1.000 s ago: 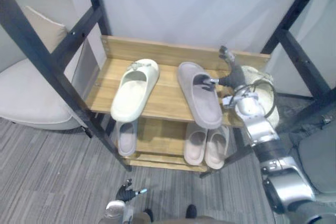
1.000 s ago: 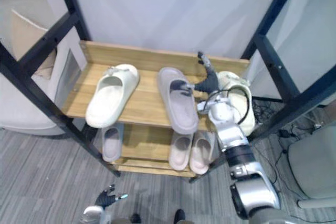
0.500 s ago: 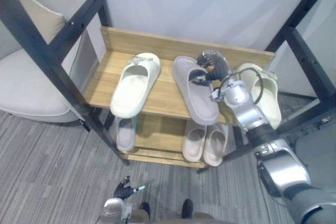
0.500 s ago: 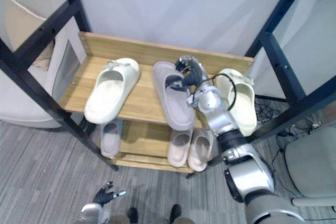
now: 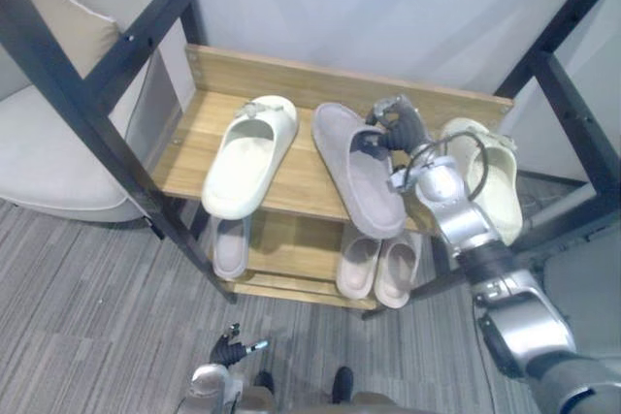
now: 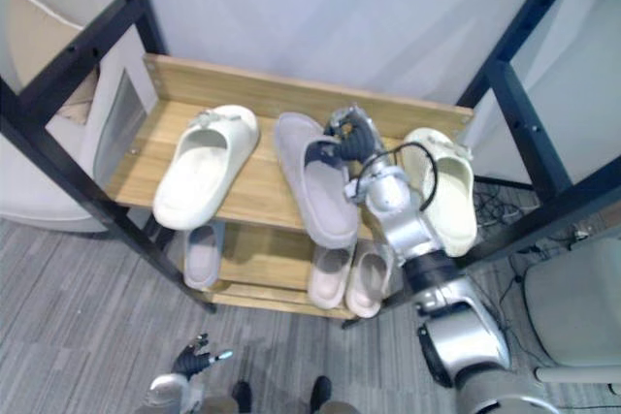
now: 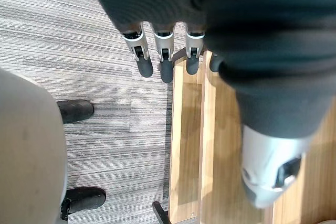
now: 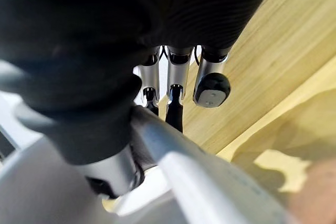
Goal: Organize the slippers on the shoe rack
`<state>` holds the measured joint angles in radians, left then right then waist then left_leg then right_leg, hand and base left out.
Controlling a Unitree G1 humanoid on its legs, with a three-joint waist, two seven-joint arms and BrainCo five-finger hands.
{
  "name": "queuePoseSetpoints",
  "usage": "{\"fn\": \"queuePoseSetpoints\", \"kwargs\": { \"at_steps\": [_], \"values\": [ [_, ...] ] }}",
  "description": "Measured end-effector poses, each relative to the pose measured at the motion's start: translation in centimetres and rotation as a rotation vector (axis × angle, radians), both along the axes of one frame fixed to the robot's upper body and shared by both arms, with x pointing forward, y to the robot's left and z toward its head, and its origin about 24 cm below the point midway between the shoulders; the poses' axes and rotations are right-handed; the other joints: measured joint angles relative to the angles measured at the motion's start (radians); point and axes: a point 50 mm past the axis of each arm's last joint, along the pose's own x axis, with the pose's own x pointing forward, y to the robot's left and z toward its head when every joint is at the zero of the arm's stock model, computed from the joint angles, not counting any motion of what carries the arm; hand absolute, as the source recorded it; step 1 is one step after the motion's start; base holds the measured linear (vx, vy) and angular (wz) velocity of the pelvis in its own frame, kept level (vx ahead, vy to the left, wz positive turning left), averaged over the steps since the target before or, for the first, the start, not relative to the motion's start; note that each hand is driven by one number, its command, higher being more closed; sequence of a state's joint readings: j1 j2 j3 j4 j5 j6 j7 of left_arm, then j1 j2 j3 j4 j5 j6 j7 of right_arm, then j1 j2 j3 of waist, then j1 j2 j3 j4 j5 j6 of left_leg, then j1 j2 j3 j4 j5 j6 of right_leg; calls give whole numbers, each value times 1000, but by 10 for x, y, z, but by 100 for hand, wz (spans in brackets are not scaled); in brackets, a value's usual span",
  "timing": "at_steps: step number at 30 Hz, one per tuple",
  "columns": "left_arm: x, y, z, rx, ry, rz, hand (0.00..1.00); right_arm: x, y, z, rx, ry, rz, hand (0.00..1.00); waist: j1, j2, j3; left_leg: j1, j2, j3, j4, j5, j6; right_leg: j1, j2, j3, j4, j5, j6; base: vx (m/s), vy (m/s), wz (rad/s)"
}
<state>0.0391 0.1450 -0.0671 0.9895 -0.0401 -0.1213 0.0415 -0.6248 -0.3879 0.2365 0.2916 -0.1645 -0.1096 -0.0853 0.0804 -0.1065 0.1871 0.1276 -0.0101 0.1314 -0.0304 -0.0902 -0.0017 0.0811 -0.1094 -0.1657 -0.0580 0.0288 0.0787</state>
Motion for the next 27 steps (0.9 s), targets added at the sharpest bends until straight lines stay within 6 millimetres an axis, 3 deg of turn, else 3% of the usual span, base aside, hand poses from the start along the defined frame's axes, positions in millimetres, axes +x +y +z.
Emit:
{"fn": "queuePoseSetpoints", "kwargs": {
  "at_steps": [6,9,15,20,22,27],
  "values": [
    [-3,1,-1,0,10,5,0,-38,7,-8,76,-24,115,100,-24,1,-1,12,-2,2,5,-1,-1,11,-3,4,1,0,0,-39,-17,-2],
    [-6,1,-2,-3,20,9,0,-60,8,4,148,-106,182,100,-36,5,-6,14,0,11,18,-7,0,12,-3,11,6,0,1,-47,-21,-8],
    [-12,0,-6,-9,48,15,0,-85,-2,21,308,-214,231,100,-56,20,-28,16,-3,12,35,-8,2,15,-9,11,20,0,1,-57,-11,-1],
    [-18,-4,-9,-16,66,12,0,-104,3,8,423,-148,340,100,-62,38,-64,23,-4,12,37,-8,2,19,-12,11,22,0,1,-55,-7,0],
    [-22,-5,-11,-18,85,10,0,-111,16,-4,435,-69,433,100,-75,46,-74,31,-4,12,36,-8,2,24,-12,11,22,0,1,-62,-7,-2],
    [-24,-7,-12,-16,98,-11,0,-124,35,-29,408,75,541,100,-76,56,-81,31,-4,7,41,-8,1,32,-11,7,17,1,3,-20,-5,3]
  ]
}}
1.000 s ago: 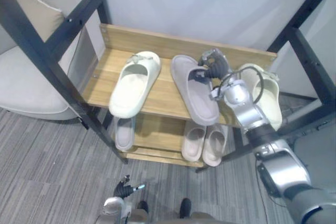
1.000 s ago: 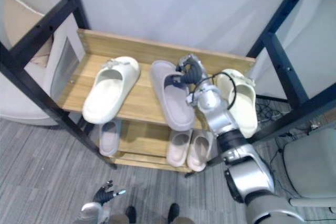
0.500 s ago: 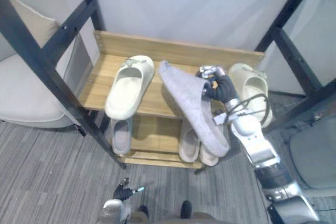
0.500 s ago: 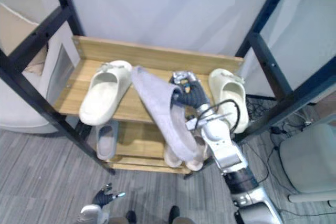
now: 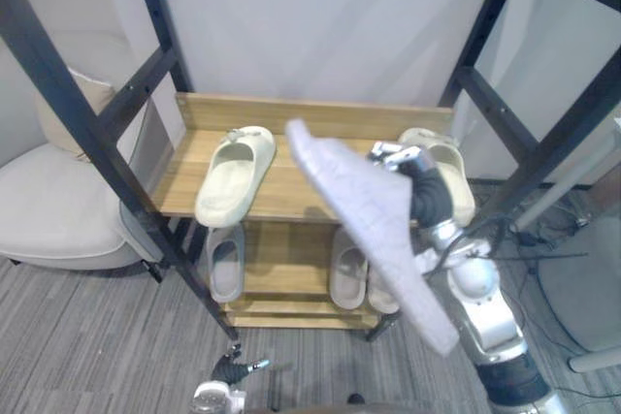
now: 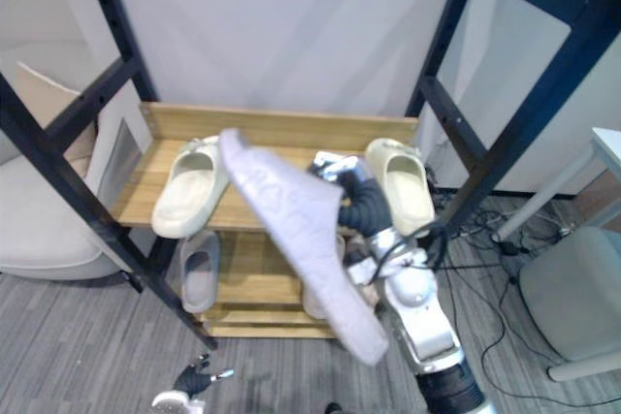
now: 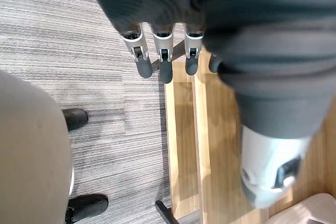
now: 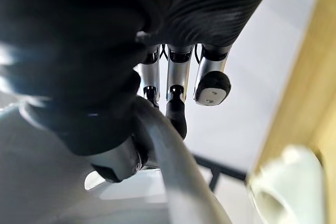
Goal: Organize the slippers on the shoe rack
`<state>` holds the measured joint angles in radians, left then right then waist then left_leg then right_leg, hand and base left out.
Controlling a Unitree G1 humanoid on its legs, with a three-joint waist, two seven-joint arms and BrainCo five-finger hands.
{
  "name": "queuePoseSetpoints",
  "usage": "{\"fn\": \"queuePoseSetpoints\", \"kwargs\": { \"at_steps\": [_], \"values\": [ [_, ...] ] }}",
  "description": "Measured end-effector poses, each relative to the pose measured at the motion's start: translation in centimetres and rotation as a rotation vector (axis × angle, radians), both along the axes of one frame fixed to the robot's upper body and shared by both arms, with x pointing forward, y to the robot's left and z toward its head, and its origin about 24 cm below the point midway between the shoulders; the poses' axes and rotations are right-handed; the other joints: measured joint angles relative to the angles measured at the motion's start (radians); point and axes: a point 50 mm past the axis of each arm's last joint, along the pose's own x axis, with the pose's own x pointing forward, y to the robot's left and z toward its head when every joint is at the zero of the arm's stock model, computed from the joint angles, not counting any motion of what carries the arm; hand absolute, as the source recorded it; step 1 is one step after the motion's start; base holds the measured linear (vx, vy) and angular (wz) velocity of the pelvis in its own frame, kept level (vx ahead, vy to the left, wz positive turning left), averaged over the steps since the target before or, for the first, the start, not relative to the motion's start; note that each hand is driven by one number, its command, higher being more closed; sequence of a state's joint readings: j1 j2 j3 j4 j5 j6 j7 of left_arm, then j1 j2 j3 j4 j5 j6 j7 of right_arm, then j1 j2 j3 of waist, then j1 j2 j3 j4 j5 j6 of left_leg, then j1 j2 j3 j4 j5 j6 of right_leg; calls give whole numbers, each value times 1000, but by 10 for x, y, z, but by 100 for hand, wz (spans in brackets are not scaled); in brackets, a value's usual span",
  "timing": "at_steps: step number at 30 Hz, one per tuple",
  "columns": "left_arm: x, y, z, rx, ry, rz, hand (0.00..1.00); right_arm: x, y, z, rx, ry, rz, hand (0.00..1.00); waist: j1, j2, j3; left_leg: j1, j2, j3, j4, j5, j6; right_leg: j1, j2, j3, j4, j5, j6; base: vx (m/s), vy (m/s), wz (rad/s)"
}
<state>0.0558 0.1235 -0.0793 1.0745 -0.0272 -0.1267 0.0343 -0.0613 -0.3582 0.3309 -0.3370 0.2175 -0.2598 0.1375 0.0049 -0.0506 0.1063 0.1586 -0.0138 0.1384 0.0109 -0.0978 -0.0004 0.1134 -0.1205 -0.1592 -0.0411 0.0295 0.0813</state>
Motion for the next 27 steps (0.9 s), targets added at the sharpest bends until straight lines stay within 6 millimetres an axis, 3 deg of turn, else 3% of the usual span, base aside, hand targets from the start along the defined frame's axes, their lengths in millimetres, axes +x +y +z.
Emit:
{"fn": "queuePoseSetpoints", "kwargs": {
  "at_steps": [4,5,7,9,10,12,14,19,23,27],
  "values": [
    [0,-1,0,2,-4,-11,0,-9,16,-30,-95,112,108,100,3,4,2,-1,1,-16,9,-1,-1,14,0,-20,-4,-1,1,-16,-11,13],
    [3,-2,0,2,-13,-28,0,-10,19,-45,-137,167,131,100,8,18,12,-42,4,-17,58,-20,-6,-32,-7,-20,60,-28,1,-73,-2,4],
    [9,-2,2,3,-28,-32,0,-8,19,-51,-160,191,133,100,11,23,31,-112,11,-19,159,-59,-4,-96,-16,-20,163,-71,-5,-84,4,10],
    [33,-6,10,-6,-91,-40,0,4,18,-58,-253,185,121,100,11,42,123,-269,21,-36,408,-145,3,-243,-44,-21,415,-169,-8,-171,6,28],
    [37,-7,11,-7,-101,-43,0,5,18,-58,-266,186,121,100,11,45,134,-288,21,-37,431,-155,4,-261,-49,-21,442,-180,-8,-257,13,25],
    [61,-10,21,-27,-183,-29,0,17,16,-61,-340,174,98,100,24,70,218,-409,32,-45,596,-219,6,-378,-69,-21,605,-250,-14,-286,10,14],
    [70,-10,26,-40,-218,-8,0,21,14,-64,-383,175,75,100,30,80,246,-476,42,-52,669,-247,0,-438,-69,-22,668,-280,-16,-190,-8,3],
    [96,-1,44,-45,-331,35,0,31,7,-54,-434,104,4,100,29,67,310,-643,56,-74,825,-285,-6,-594,-92,-42,832,-329,-38,-126,-35,10],
    [116,9,59,-45,-422,121,0,58,-3,-29,-435,2,-133,100,29,66,330,-820,63,-104,989,-321,-14,-762,-116,-54,1004,-381,-63,-92,-43,14],
    [119,24,64,8,-436,166,0,80,-17,0,-396,-94,-302,100,31,63,361,-937,65,-131,1086,-338,-17,-863,-130,-72,1103,-414,-79,-62,-30,15]
  ]
}}
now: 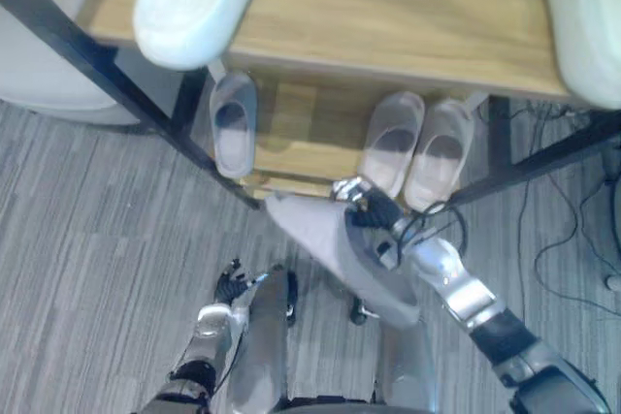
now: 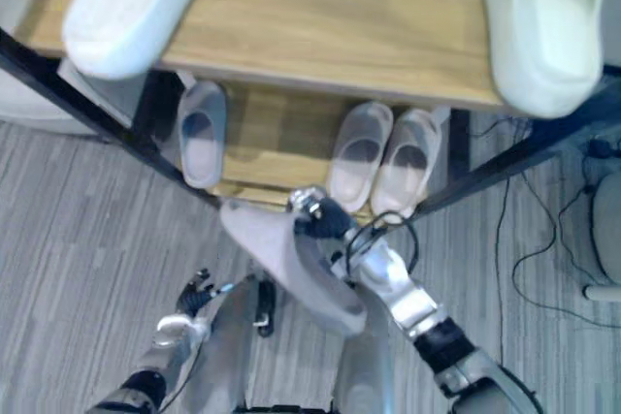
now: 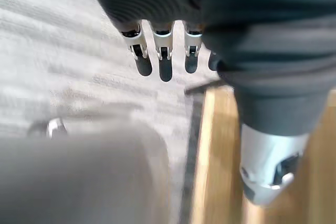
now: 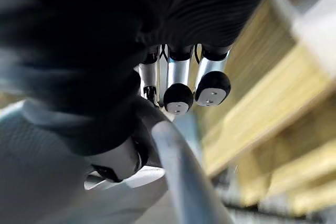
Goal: Organize the slippers on the shoe rack
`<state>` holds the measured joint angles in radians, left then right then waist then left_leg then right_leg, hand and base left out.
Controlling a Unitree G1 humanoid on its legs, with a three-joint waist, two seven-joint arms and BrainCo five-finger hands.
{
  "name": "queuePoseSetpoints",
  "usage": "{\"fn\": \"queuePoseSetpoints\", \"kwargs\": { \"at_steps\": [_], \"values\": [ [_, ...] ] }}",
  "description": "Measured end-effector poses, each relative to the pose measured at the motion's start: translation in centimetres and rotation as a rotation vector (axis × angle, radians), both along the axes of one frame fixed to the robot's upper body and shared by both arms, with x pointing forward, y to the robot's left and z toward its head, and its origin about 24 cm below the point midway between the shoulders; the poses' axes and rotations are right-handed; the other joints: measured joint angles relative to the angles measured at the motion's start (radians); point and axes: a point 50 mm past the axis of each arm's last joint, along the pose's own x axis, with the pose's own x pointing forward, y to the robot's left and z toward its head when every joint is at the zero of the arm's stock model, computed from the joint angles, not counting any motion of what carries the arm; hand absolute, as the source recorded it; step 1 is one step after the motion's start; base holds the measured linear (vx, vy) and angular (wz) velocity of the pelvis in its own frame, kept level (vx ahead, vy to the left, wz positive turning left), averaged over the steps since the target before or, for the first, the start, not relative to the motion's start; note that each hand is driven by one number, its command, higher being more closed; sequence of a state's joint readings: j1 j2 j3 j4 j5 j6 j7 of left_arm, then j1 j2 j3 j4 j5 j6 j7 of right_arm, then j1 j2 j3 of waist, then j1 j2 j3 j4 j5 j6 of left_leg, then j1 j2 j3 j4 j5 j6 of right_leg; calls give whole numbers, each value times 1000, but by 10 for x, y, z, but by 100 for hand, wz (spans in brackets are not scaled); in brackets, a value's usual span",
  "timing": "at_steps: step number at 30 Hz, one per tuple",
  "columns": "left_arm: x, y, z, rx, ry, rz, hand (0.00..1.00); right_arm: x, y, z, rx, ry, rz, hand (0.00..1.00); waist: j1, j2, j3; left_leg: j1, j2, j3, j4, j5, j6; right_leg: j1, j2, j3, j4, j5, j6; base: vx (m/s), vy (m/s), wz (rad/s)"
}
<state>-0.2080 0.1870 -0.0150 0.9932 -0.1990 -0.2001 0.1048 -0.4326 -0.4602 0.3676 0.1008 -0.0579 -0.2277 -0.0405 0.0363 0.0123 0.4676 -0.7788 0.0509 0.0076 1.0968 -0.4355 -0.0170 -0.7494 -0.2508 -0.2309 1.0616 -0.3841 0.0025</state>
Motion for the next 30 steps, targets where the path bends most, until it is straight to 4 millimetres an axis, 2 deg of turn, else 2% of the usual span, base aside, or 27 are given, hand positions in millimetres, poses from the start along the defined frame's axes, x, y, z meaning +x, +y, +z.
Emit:
{"fn": "queuePoseSetpoints", "kwargs": {
  "at_steps": [2,3,6,10,14,21,24,30],
  "values": [
    [-4,3,-4,0,28,46,0,12,-6,21,45,-90,-88,100,12,-5,31,-79,-1,-18,57,-6,-3,-69,-12,-9,61,-21,-8,-81,-36,17],
    [-5,4,-4,-2,32,53,0,14,-6,25,50,-102,-102,100,14,-8,35,-93,-1,-20,68,-8,-5,-83,-13,-9,73,-25,-8,-85,-39,12],
    [-10,4,-7,-29,46,96,0,23,3,48,98,-196,-170,100,41,-21,50,-174,4,-32,139,-25,-17,-156,-20,-15,151,-61,-17,-82,-43,6],
    [-6,1,-1,-54,-5,119,0,27,5,67,136,-271,-229,100,62,-21,50,-213,6,-34,171,-32,-20,-195,-32,-18,192,-77,-23,-64,-37,5],
    [-1,-1,6,-61,-54,142,0,34,-5,100,187,-382,-356,100,77,-21,50,-270,7,-56,217,-38,-33,-232,-51,-46,240,-98,-35,-35,-27,9],
    [5,-6,14,-112,-108,197,0,53,-10,123,228,-383,-497,100,87,-20,45,-316,-11,-88,242,-34,-43,-249,-81,-81,278,-125,-45,-17,-22,17],
    [7,-11,15,-125,-117,195,0,63,-13,132,217,-378,-561,100,109,-16,31,-344,-16,-102,249,-31,-49,-265,-86,-96,288,-131,-57,-12,-27,13],
    [6,-15,14,-128,-109,205,0,81,-4,135,211,-302,-605,100,127,-18,-10,-379,-31,-127,264,-27,-60,-278,-104,-123,314,-151,-73,-1,-17,15]
  ]
}}
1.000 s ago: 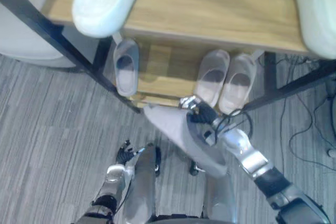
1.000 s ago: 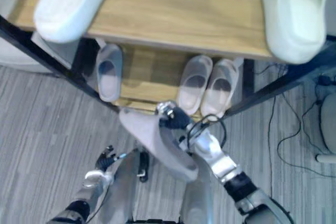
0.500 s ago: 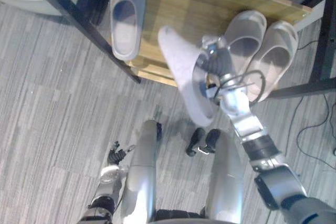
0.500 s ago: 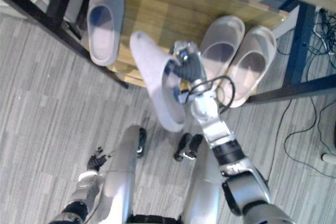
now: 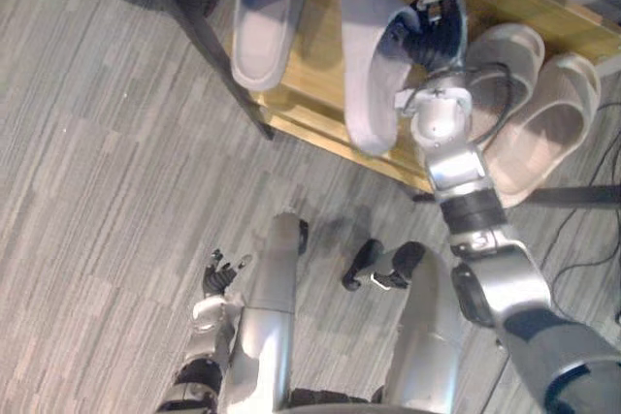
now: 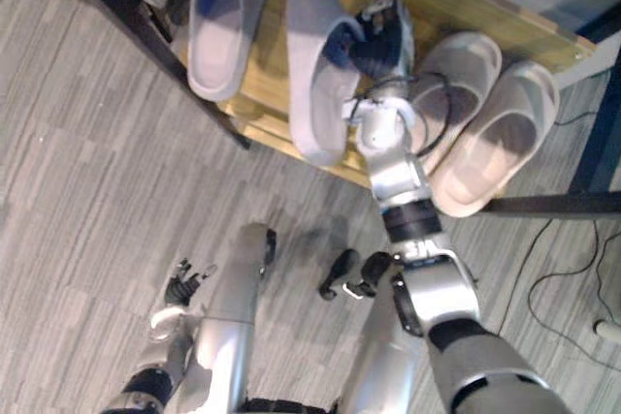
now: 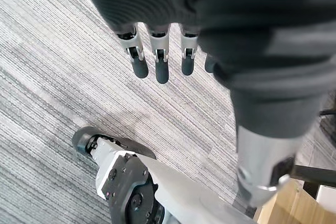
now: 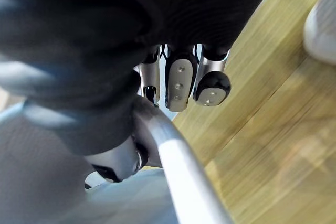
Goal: Organize the slippers on the shoe rack
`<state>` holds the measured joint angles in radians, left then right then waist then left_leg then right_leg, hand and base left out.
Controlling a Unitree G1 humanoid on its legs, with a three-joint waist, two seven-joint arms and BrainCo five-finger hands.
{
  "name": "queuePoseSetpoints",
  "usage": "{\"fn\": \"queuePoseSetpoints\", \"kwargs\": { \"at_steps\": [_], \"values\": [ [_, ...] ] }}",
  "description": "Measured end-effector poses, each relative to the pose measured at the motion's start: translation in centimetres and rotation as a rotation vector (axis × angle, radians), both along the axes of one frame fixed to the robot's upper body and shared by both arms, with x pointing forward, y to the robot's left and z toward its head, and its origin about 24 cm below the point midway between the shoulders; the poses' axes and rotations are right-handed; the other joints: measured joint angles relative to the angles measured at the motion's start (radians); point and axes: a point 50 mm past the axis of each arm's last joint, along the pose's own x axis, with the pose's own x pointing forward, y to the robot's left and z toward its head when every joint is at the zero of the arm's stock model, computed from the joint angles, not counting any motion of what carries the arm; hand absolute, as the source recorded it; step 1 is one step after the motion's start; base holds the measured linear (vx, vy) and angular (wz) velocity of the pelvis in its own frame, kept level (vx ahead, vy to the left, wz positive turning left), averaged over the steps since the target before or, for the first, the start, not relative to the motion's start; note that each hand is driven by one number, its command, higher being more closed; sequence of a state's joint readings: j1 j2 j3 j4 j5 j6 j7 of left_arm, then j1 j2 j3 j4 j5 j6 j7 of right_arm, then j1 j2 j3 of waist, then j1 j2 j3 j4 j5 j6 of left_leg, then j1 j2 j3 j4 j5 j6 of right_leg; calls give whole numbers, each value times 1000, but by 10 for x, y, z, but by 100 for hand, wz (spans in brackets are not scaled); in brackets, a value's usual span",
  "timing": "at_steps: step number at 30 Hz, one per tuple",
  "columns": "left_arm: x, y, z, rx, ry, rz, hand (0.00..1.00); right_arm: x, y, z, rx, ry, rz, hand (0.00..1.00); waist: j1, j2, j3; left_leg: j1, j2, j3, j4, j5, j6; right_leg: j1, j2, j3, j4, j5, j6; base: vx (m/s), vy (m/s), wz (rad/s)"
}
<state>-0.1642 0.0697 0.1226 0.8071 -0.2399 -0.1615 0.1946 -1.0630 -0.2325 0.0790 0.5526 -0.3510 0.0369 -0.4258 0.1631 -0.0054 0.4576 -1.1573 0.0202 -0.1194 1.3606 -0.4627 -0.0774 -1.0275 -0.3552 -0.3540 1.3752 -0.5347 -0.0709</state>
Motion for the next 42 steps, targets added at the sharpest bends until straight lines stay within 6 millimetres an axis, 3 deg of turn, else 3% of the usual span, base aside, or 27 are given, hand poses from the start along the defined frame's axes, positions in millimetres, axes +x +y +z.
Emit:
{"fn": "queuePoseSetpoints", "kwargs": {
  "at_steps": [5,6,11,22,29,38,42],
  "values": [
    [0,-4,-1,0,4,-10,0,12,8,-1,7,67,-17,100,14,-1,-32,-32,-11,-11,11,2,-11,-23,-13,-10,19,-13,3,-14,-8,9],
    [1,-5,0,4,3,-14,0,13,9,-1,6,73,-19,0,19,0,-33,-34,-12,-14,11,3,-13,-24,-13,-13,19,-14,4,-14,-2,8],
    [5,-11,1,6,1,-33,0,20,7,-3,16,114,-71,0,40,1,-54,-63,-24,-30,3,11,-26,-38,-25,-35,21,-24,-2,5,-6,13],
    [7,-12,3,-6,-5,-13,0,23,1,0,172,131,-75,0,44,2,-54,-59,-37,-31,-6,17,-34,-37,-37,-34,29,-32,-5,6,-4,5],
    [10,-14,4,-14,-12,-13,0,23,11,-6,183,150,-40,0,42,2,-55,-15,-28,-24,-45,26,-41,-8,-27,-31,0,-28,-11,-3,-4,-2],
    [9,-13,3,-47,-14,19,0,15,14,-30,222,174,33,0,37,2,-55,20,-12,-20,-65,27,-42,23,-11,-34,-25,-23,-14,-1,0,-3],
    [8,-12,3,-55,-16,33,0,3,24,-55,312,186,102,0,29,2,-55,59,-3,-11,-84,26,-42,54,-4,-28,-43,-26,-2,-12,4,-7]
  ]
}}
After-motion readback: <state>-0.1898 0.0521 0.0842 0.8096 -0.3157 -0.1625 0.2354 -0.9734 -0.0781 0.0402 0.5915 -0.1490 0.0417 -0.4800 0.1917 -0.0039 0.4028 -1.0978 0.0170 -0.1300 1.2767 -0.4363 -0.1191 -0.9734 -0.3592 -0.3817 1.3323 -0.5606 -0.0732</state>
